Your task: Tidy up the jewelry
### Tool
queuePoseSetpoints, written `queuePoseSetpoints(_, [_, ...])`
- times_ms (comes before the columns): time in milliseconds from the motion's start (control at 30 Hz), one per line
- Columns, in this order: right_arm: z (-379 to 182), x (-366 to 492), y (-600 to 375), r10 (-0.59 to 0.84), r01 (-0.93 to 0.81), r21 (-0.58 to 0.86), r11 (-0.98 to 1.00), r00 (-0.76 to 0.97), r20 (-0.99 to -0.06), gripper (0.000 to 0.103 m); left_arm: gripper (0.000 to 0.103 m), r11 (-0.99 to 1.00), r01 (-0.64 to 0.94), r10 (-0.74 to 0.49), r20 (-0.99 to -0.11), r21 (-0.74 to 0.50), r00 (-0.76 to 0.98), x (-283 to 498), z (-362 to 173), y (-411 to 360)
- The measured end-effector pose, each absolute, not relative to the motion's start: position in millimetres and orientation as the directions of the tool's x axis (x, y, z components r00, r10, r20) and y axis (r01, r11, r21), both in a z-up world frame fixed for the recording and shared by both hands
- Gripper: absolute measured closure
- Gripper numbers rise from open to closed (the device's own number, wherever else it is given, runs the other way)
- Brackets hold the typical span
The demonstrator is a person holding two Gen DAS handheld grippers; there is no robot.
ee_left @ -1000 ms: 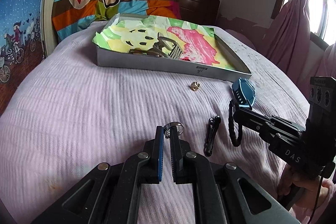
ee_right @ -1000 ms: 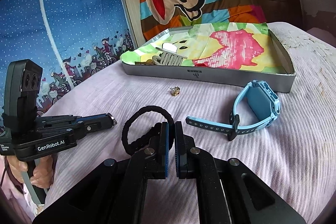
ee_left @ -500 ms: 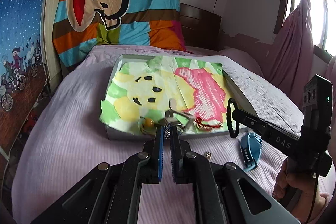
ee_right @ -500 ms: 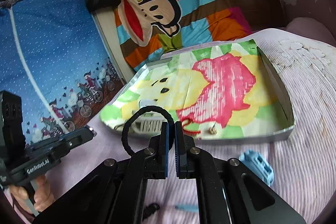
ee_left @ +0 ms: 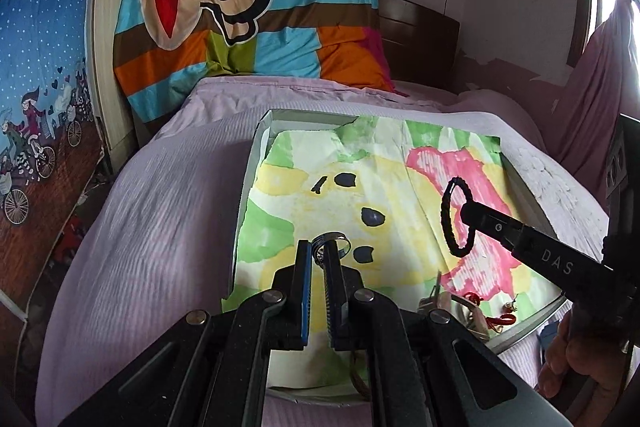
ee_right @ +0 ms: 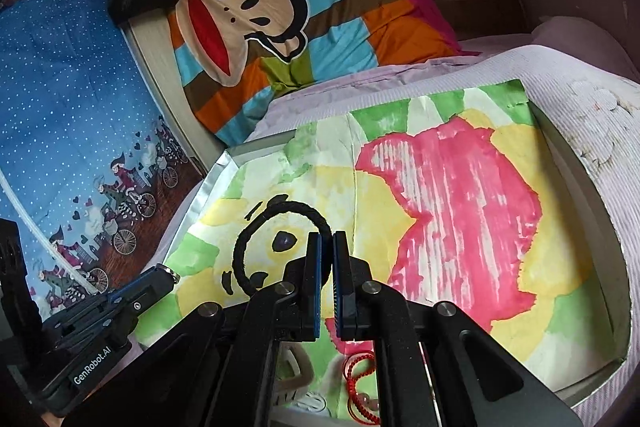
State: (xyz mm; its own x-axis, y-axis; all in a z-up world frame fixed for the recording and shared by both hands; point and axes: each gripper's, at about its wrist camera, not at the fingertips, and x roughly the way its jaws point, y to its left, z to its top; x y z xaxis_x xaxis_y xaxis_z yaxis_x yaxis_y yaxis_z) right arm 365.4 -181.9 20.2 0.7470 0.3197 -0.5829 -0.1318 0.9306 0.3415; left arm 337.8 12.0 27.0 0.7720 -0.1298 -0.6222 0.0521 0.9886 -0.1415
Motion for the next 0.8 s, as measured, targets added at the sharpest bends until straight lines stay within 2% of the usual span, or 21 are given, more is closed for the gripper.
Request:
queuePoseSetpoints(667, [-11.3,380.2,-171.5,0.339,-0.098,0.392,0.915,0.716,-0.611,0.096,0.097,0.985,-0.011,-0.106,-0.660,-0.171,0.744,351.3,15.3,22.0])
queuePoseSetpoints(700, [-11.8,379.9,-170.3,0.340,-0.099,0.392,0.915,0.712,-0.614,0.093,0.096,0.984,-0.012,-0.109,-0.656,-0.177,0.747,350.1,16.1,23.5])
queuePoseSetpoints(767, [-11.3,377.3,-168.4,0.332,-0.095,0.385,0.918,0.716,-0.614,0.080,0.086,0.982,-0.021,-0.107,-0.652,-0.186,0.751,348.1,18.3,26.7])
queuePoseSetpoints(800, [-10.4,375.2,-168.6,0.329,-0.092,0.386,0.918,0.721,-0.609,0.063,0.077,0.981,-0.026,-0.105,-0.643,-0.191,0.758,346.3,19.7,28.9])
